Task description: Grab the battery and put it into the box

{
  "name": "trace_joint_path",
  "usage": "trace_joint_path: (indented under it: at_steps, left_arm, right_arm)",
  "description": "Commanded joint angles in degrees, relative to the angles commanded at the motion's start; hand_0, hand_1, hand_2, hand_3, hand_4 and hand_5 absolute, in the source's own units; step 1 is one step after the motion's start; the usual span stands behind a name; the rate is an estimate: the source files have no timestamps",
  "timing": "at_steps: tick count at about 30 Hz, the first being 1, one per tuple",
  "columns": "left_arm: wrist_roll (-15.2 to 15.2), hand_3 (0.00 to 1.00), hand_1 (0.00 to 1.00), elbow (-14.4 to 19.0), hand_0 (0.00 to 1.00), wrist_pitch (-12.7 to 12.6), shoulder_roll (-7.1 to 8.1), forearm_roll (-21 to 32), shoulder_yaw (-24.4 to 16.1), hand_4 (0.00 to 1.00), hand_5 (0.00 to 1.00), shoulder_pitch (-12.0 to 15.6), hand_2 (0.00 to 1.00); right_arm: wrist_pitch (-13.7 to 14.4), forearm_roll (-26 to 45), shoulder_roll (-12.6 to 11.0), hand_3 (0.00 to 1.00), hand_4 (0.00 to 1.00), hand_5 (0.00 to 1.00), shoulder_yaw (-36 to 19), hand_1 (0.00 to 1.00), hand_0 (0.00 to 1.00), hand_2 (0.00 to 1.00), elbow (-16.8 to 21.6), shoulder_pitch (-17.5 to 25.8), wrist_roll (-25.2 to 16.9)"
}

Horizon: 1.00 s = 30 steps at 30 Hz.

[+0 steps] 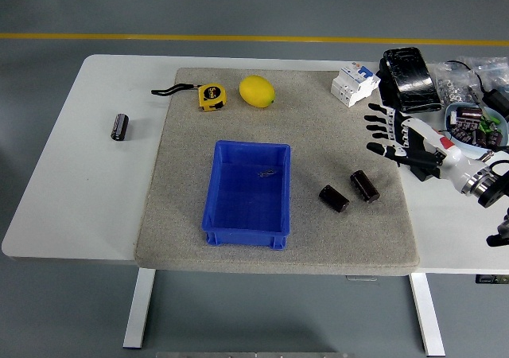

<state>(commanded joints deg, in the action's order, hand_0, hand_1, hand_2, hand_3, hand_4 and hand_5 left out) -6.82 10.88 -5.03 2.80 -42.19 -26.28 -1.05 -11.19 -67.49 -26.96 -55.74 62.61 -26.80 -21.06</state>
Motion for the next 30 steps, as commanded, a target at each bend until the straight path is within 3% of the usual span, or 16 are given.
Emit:
trace_joint_path:
  at_steps: [5, 6, 7, 17, 25, 30]
  left_arm:
    - [0.1, 0.829, 0.744, 0.0, 0.705, 0.1, 0.13, -0.1, 0.0, 0.718, 0.998, -0.2, 0.858]
    - [0.1, 0.827, 0.743, 0.1, 0.705, 0.1, 0.15, -0.1, 0.0, 0.717, 0.998, -0.2, 0.857]
    - [0.1, 0.827, 0.743, 0.1, 0.705, 0.1, 0.16, 0.0, 0.1, 0.717, 0.998, -0.2, 0.857]
    - [0.2, 0.826, 0.74, 0.2, 0.705, 0.2, 0.21, 0.2, 0.3, 0.717, 0.998, -0.3, 0.857]
    - [0.4, 0.824, 0.735, 0.3, 0.704, 0.3, 0.31, 0.2, 0.2, 0.715, 0.998, -0.3, 0.854]
    - [0.5, 0.824, 0.733, 0.4, 0.703, 0.4, 0.37, 0.2, 0.1, 0.716, 0.998, -0.4, 0.853]
  right_arm:
    - [0.4, -9.7, -1.4, 0.944, 0.998, 0.375, 0.9, 0.864, 0.882, 0.892, 0.2, -2.3, -3.2]
    - [0.5, -12.3, -1.6, 0.911, 0.998, 0.287, 1.4, 0.847, 0.868, 0.874, 0.2, -2.7, -3.5]
    - [0.8, -14.9, -1.7, 0.911, 0.998, 0.287, 2.1, 0.847, 0.868, 0.874, 0.1, -3.1, -3.9]
    - [2.4, -36.9, -1.3, 0.894, 0.998, 0.248, 6.0, 0.839, 0.862, 0.86, -0.6, -5.3, -5.0]
    - [2.0, -40.3, -0.6, 0.886, 0.998, 0.216, 9.7, 0.834, 0.86, 0.858, -0.9, -7.4, -5.0]
    - [2.4, -42.1, 0.6, 0.878, 0.998, 0.203, 12.0, 0.815, 0.846, 0.841, -3.0, -9.2, -5.0]
